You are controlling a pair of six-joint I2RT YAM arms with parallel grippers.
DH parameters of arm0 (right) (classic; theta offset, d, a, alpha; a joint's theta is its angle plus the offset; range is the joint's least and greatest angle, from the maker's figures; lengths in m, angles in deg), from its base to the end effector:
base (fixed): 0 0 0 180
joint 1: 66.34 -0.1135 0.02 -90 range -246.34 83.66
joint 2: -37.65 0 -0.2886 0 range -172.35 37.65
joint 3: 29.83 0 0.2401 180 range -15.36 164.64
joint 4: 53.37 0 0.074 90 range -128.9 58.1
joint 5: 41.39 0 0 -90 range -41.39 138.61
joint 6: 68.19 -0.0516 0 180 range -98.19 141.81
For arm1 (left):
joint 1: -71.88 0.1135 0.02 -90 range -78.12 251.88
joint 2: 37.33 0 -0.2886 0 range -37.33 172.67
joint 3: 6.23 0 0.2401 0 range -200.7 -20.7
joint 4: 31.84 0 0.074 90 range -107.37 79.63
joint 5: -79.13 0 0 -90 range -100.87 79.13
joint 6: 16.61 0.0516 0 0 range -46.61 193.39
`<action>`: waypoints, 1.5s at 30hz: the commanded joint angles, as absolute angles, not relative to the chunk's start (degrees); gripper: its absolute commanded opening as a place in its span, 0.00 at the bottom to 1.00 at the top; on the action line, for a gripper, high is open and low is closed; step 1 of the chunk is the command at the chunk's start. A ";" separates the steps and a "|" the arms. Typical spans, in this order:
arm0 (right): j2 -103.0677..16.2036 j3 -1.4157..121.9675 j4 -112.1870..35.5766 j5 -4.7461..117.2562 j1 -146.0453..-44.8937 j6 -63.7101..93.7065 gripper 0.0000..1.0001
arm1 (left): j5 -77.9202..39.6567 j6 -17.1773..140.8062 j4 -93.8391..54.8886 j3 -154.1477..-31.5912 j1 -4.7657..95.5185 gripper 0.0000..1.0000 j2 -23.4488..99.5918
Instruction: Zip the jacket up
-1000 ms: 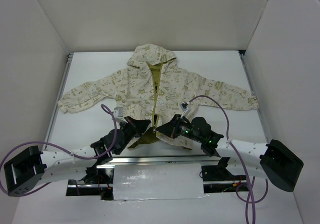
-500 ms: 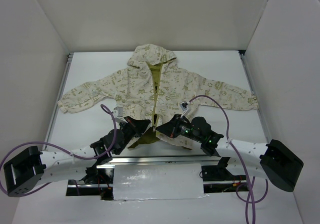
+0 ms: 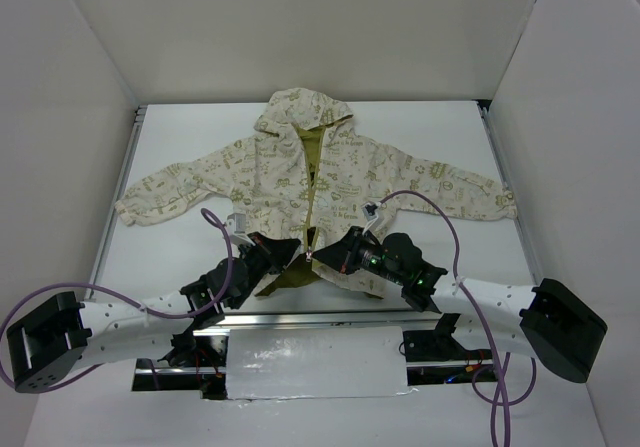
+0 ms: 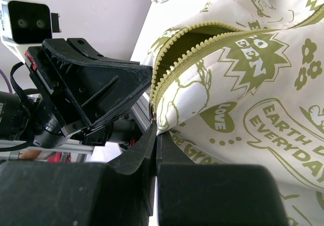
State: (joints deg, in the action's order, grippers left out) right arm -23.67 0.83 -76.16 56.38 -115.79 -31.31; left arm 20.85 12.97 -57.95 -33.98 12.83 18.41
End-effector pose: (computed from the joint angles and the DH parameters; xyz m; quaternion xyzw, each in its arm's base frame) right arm 0.1325 0.1656 0.2271 -0.0204 0.7533 0.5433 0.3701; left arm 0.1196 -0.1467 0.2355 -0.1983 0.6889 -0.4788 0.5068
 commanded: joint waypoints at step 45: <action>-24.32 3.63 -77.93 59.69 -116.35 -27.66 0.00 | 21.82 12.84 -59.21 -35.38 12.55 0.00 17.16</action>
State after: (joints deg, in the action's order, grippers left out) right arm -25.29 1.70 -76.55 60.93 -115.99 -27.81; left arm 21.34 13.01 -57.03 -33.98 12.79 18.06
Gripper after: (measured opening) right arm 0.010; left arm 0.028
